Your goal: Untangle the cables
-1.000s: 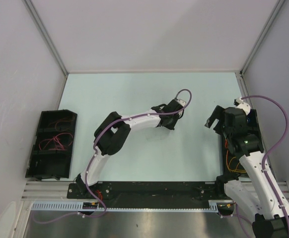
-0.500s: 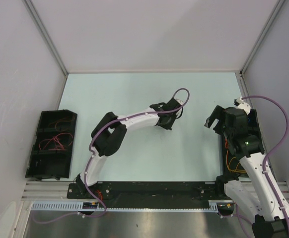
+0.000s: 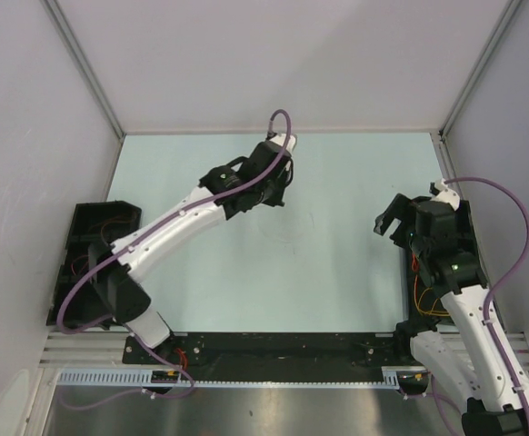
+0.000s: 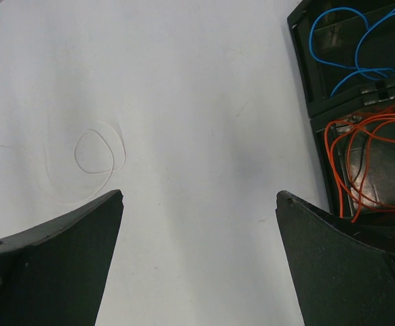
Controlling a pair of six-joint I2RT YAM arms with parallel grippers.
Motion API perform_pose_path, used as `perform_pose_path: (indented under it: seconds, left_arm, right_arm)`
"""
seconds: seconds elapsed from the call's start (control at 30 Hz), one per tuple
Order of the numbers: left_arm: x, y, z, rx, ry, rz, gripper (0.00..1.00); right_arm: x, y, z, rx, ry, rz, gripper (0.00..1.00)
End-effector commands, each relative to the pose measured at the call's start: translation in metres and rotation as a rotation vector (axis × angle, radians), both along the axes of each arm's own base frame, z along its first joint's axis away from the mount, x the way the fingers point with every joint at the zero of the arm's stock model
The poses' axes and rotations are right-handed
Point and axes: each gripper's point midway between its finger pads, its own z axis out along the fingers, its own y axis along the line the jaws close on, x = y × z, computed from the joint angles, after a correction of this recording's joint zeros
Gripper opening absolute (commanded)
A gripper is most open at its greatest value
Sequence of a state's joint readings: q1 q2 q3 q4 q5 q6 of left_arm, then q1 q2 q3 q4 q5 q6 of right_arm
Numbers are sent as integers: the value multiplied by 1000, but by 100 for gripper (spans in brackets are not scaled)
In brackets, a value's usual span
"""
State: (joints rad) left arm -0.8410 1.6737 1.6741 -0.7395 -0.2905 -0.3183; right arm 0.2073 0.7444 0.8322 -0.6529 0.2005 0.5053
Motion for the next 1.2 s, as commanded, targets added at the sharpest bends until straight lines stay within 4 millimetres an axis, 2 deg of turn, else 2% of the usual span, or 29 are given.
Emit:
perform_pose_path:
  seconds: [0.0, 0.03, 0.1, 0.13, 0.2, 0.23, 0.3, 0.33, 0.37, 0.4, 0.43, 0.47, 0.5, 0.57, 0.6, 0.67, 0.73, 0.77, 0.8, 0.83, 0.87, 0.9, 0.97, 1.0, 1.17]
  left_arm:
    - [-19, 50, 24, 68, -32, 87, 0]
    - [-23, 60, 42, 43, -65, 97, 0]
    - [-26, 79, 57, 61, -86, 131, 0]
    - [-27, 89, 77, 39, -123, 151, 0]
    - [-29, 106, 94, 61, -161, 187, 0]
    - [-28, 115, 113, 43, -196, 210, 0]
    - [-29, 134, 129, 77, -226, 250, 0]
    - [-30, 143, 152, 52, -268, 280, 0]
    - [-32, 153, 156, 79, -271, 303, 0]
    - [-33, 168, 180, 62, -320, 366, 0]
    - [-39, 185, 183, 100, -314, 413, 0]
    - [-39, 194, 189, 96, -320, 463, 1]
    - [-43, 214, 211, 86, -376, 550, 0]
    - [-53, 235, 220, 100, -389, 624, 0]
    - [-60, 251, 234, 87, -433, 691, 0]
    - [-74, 273, 248, 44, -473, 759, 0]
    - [-82, 284, 265, -37, -532, 800, 0]
    - [-95, 296, 274, -73, -567, 797, 0]
    - [-101, 303, 292, -170, -625, 817, 0]
    - [-109, 311, 301, -194, -659, 817, 0]
    - [-128, 329, 309, -252, -700, 828, 0]
    - [-134, 335, 324, -333, -750, 844, 0]
    - [-147, 344, 336, -367, -803, 801, 0]
    - [-162, 352, 353, -441, -866, 766, 0]
    - [-199, 371, 390, -552, -989, 671, 0]
  right_arm:
    - [2, 4, 13, 38, -51, 4, 100]
    - [2, 4, 13, 44, -51, 4, 100]
    - [2, 6, 14, 51, -53, 7, 100]
    - [2, 8, 13, 64, -50, 13, 100]
    - [4, 11, 15, 80, -58, 21, 100]
    - [4, 14, 16, 92, -59, 32, 100]
    - [4, 18, 19, 115, -71, 46, 100]
    - [3, 22, 21, 128, -73, 60, 100]
    - [2, 23, 25, 140, -88, 63, 100]
    - [0, 25, 26, 148, -91, 75, 100]
    - [-1, 25, 28, 154, -98, 74, 100]
    - [-3, 25, 31, 160, -108, 75, 100]
    - [-4, 27, 32, 166, -110, 80, 100]
    - [-6, 27, 32, 172, -109, 82, 100]
    - [-7, 28, 34, 181, -111, 85, 100]
    - [-8, 31, 33, 191, -102, 94, 100]
    - [-9, 34, 35, 205, -98, 105, 100]
    - [-10, 37, 35, 212, -93, 115, 100]
    - [-11, 37, 37, 216, -95, 116, 100]
    - [-12, 37, 38, 217, -95, 117, 100]
    - [-12, 39, 39, 218, -94, 124, 100]
    - [-14, 39, 40, 220, -92, 124, 100]
    - [-16, 42, 41, 225, -90, 134, 100]
    - [-16, 43, 41, 228, -90, 135, 100]
    - [-19, 55, 40, 248, -74, 162, 100]
